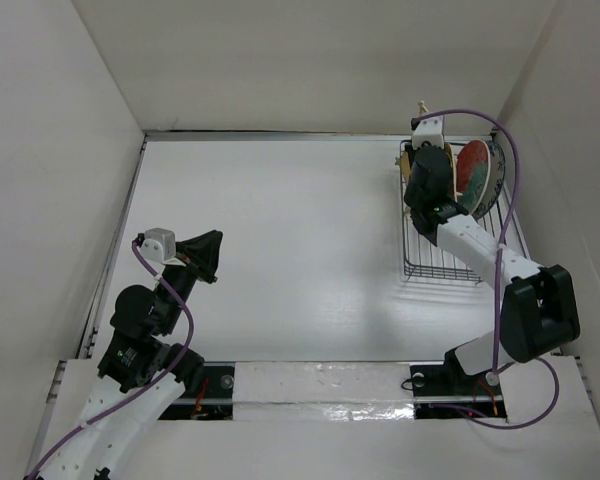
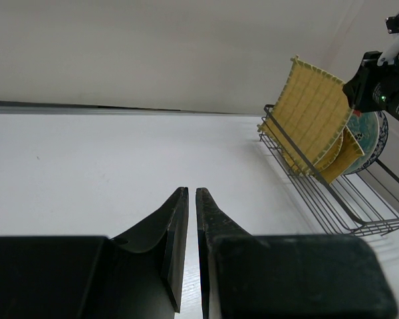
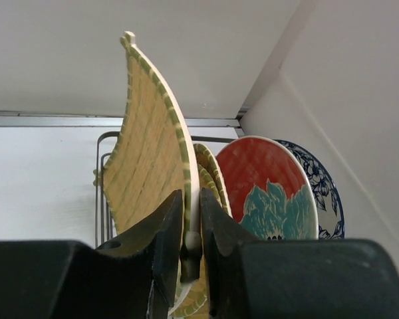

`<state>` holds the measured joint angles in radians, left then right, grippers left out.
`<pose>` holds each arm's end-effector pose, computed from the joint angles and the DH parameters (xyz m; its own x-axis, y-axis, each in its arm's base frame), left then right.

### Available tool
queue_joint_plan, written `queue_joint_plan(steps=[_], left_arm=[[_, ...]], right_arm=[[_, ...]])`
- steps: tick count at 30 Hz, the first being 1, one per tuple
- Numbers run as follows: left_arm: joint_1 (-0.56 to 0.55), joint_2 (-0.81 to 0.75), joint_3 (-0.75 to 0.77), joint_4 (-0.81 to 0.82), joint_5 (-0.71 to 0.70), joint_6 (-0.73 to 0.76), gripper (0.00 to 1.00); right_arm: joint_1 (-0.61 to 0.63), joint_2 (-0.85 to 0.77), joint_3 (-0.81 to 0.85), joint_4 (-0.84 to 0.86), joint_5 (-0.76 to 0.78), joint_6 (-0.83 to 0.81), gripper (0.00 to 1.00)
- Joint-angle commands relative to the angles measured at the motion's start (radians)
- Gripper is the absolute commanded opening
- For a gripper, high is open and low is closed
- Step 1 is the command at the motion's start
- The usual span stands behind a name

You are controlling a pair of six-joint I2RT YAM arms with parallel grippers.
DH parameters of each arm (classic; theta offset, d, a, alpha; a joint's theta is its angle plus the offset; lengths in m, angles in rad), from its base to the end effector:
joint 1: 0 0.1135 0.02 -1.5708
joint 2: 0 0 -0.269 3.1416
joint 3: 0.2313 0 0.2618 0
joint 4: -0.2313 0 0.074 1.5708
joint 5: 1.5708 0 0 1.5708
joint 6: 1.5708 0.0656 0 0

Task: Load the plates into the dish rack

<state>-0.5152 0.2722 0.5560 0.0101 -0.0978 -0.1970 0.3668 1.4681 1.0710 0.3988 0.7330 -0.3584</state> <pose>0.1094 -0.0546 0.3551 0.1672 -0.3185 -0.9331 0.4505 0.8665 -0.2151 0.3643 0.0929 0.3381 -0.1241 -0.3269 -0.9369 0.3359 0.8746 -0.3497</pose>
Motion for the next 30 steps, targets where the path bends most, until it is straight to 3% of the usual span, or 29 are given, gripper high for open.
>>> queue_joint_plan(steps=[1,4,6,9,14,17,21,24,26,30], left_arm=[[0.001,0.005,0.022,0.041,0.013,-0.005,0.08],[0.001,0.009,0.022,0.041,0.018,-0.007,0.08],[0.001,0.012,0.022,0.041,0.023,-0.007,0.08],[0.001,0.015,0.022,0.044,0.026,-0.010,0.08],[0.001,0.024,0.022,0.045,0.030,-0.012,0.08],[0.001,0.027,0.022,0.045,0.032,-0.012,0.08],[0.001,0.027,0.022,0.044,0.027,-0.012,0.08],[0.001,0.030,0.022,0.044,0.027,-0.010,0.08],[0.001,0.030,0.022,0.045,0.029,-0.010,0.08],[0.001,0.030,0.022,0.045,0.027,-0.009,0.08]], right_arm=[[-0.008,-0.037,0.023,0.022,0.009,0.050,0.26],[-0.017,-0.063,-0.017,0.002,0.035,0.119,0.37],[-0.017,-0.086,-0.037,-0.033,0.052,0.163,0.35],[-0.006,-0.126,-0.085,-0.064,0.087,0.251,0.25],[-0.028,-0.170,-0.128,-0.096,0.091,0.354,0.30],[-0.069,-0.190,-0.097,-0.187,0.008,0.446,0.36],[-0.115,-0.219,-0.054,-0.291,-0.029,0.539,0.62],[-0.178,-0.233,-0.031,-0.365,-0.081,0.624,0.75],[-0.218,-0.230,-0.017,-0.391,-0.177,0.670,0.80],[-0.272,-0.229,-0.019,-0.422,-0.228,0.700,0.82]])
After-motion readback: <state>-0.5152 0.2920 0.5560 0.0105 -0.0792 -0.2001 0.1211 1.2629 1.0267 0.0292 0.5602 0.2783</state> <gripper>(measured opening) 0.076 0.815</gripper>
